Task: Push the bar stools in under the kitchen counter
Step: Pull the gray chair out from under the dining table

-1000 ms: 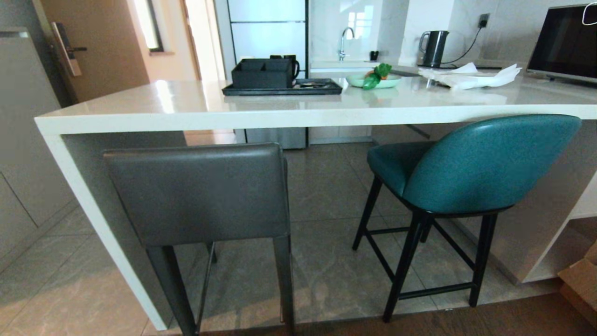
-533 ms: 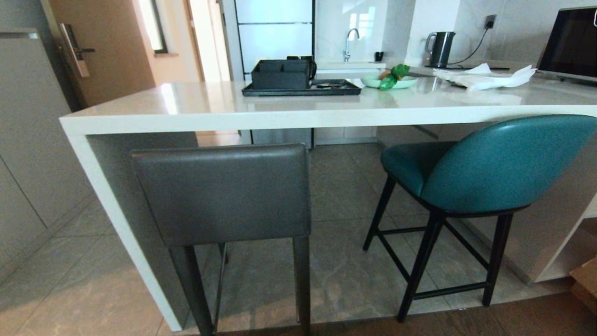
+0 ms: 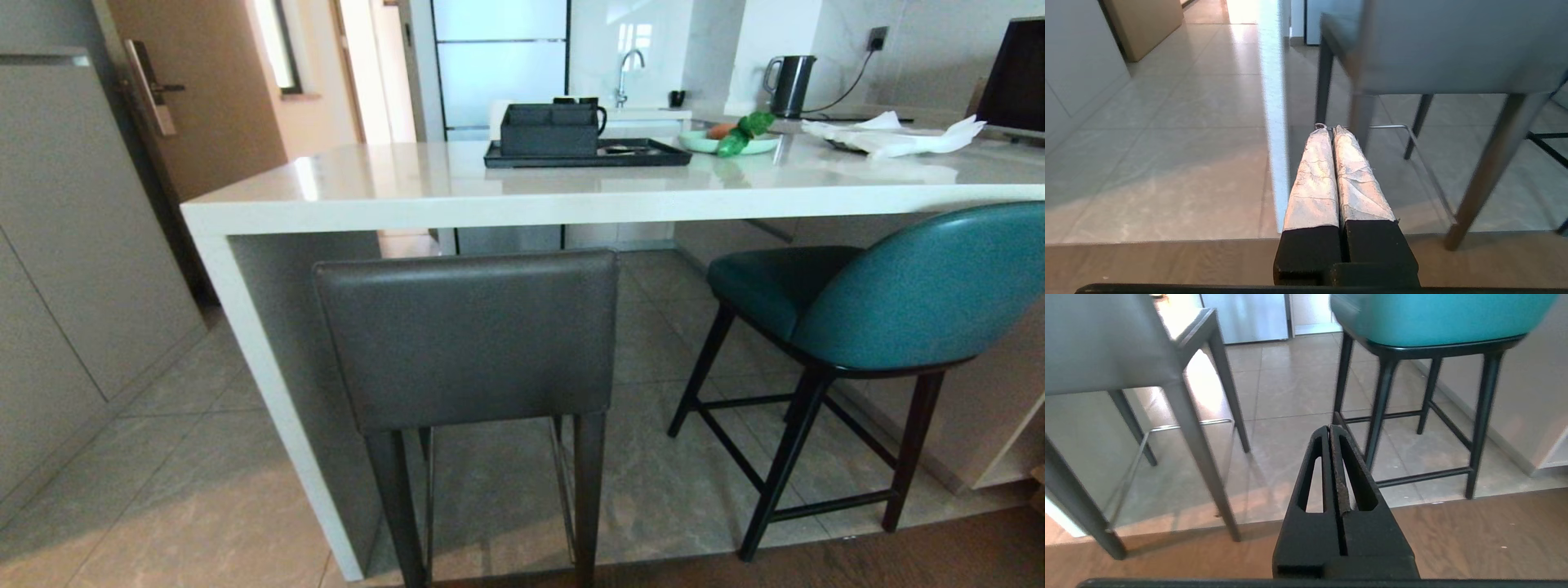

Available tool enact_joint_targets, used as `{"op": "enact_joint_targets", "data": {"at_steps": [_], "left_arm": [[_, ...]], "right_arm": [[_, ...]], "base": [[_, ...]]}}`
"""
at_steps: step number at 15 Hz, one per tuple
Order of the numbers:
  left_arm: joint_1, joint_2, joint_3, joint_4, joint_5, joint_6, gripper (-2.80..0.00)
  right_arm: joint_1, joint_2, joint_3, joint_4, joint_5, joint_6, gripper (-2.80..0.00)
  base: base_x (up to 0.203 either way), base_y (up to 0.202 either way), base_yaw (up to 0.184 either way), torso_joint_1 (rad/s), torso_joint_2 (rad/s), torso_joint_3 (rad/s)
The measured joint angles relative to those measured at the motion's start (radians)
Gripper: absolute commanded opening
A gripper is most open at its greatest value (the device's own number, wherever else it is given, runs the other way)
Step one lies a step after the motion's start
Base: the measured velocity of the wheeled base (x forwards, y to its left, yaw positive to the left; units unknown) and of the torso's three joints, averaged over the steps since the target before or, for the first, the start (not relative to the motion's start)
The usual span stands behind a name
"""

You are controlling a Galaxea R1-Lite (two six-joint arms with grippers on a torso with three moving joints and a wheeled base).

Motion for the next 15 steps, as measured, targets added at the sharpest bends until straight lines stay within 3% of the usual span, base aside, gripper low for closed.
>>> {"op": "enact_joint_targets", "data": {"at_steps": [2, 15], "left_arm": [[-0.001, 0.000, 0.000, 0.000, 0.001, 0.000, -2.80], [0.004, 0.000, 0.000, -0.001, 0.001, 0.015, -2.80]], "right_arm": [[0.000, 0.000, 0.000, 0.000, 0.000, 0.000, -2.80], [0.000, 0.000, 0.000, 0.000, 0.000, 0.000, -2.80]], "base": [[0.000, 0.131, -0.001, 0.001, 0.01, 0.001], [0.000, 0.000, 0.000, 0.000, 0.00, 0.000]]}}
